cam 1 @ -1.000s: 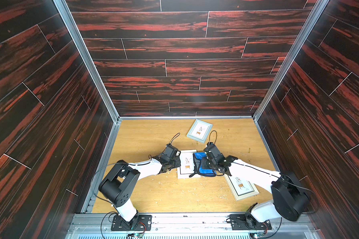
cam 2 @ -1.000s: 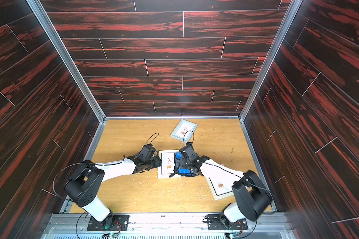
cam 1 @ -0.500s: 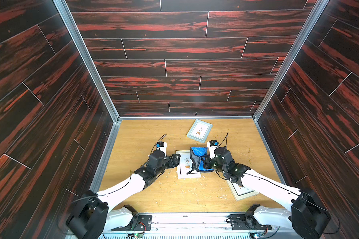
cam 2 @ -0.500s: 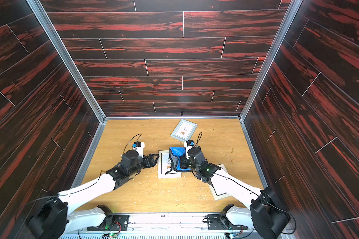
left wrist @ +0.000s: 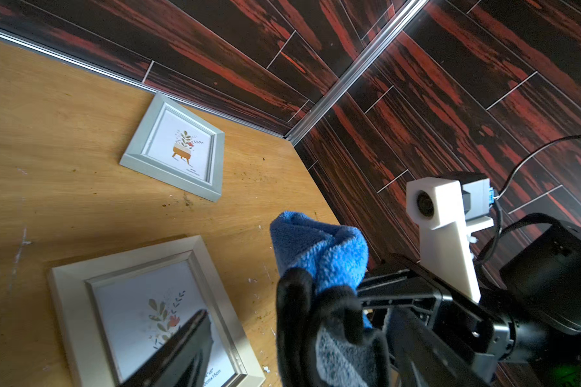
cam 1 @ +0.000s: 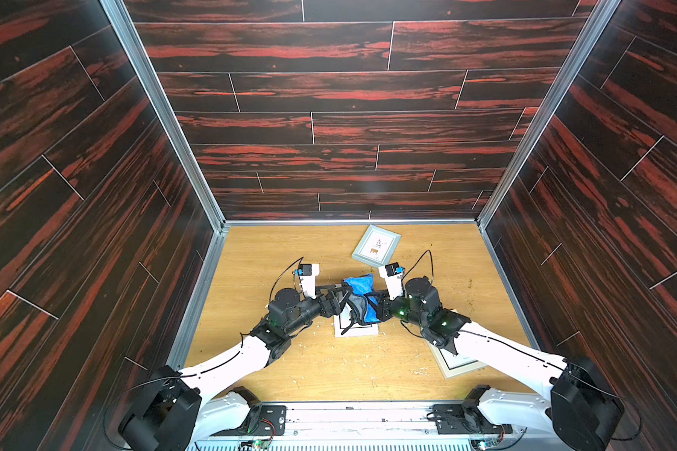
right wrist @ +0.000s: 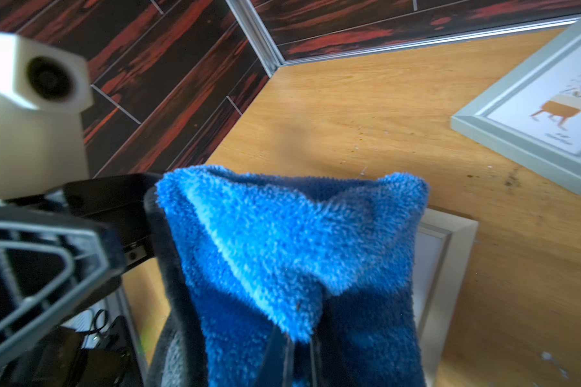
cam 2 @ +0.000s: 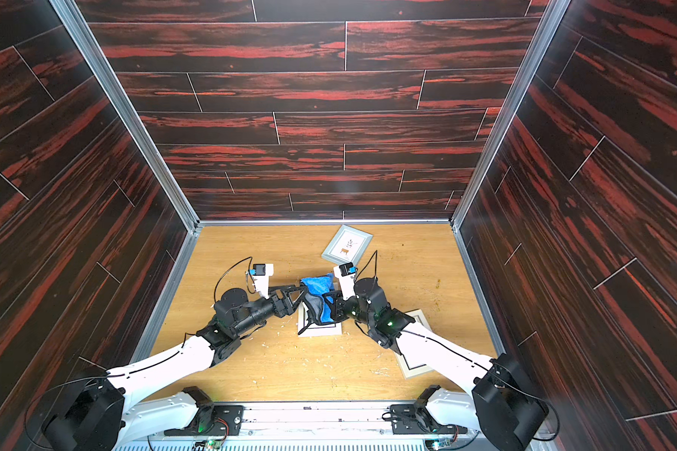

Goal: Wipe the picture frame with a cloth
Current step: Adjust the cleaning item.

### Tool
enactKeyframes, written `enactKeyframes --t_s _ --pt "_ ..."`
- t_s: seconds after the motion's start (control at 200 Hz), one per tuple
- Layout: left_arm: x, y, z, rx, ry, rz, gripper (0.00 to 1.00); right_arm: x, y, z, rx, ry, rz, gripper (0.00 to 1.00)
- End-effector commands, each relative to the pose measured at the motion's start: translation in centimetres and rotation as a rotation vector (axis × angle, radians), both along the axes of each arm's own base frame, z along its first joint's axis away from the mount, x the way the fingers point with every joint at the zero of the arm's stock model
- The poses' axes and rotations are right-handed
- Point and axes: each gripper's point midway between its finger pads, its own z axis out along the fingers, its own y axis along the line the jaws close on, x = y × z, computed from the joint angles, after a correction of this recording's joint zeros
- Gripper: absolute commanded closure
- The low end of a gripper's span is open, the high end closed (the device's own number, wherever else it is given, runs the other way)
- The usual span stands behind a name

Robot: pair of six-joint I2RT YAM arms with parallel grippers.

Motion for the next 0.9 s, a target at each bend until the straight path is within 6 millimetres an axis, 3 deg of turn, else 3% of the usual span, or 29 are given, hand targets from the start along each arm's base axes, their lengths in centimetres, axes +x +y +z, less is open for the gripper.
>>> enactKeyframes --t_s 0.0,0.105,0.195,0.361,0.531,0.571,0.626,0.772,0.897 --pt "-0.1 -1.2 1.9 -0.034 -0.034 -0.063 0.13 -0.9 1.6 1.9 0.048 -0.061 0.08 1.0" --pt "-0.2 -2.0 1.7 -0.039 -0.017 -0.1 0.15 -1.3 2.3 2.1 0.048 -0.072 0.101 1.0" --pt "-0.4 -2.4 1.7 -0.052 -0.01 -0.123 0.24 -1.6 2.9 2.2 0.047 -0.075 0.119 1.0" --pt "-0.4 -3.0 1.3 -0.06 0.02 -0.151 0.61 -1.4 3.3 2.3 0.033 -0.084 0.101 1.0" --pt "-0.2 -3.2 1.0 -0.064 0.042 -0.152 0.86 -0.7 3.4 2.0 0.005 -0.074 0.08 1.0" --pt "0.4 -2.9 0.7 -0.05 0.058 -0.117 0.91 -0.5 3.3 1.9 -0.006 -0.074 0.071 0.95" --pt "1.5 -2.0 -0.5 -0.005 0.117 -0.046 1.0 -0.3 3.0 1.7 -0.026 -0.071 0.045 0.81" --pt "3.9 1.5 -2.4 0.049 0.182 0.117 1.0 0.8 1.4 1.1 -0.088 -0.078 -0.052 0.53" --pt "5.4 6.6 -4.5 0.114 0.283 0.291 1.0 2.3 -0.9 -0.3 -0.176 -0.047 -0.172 0.41"
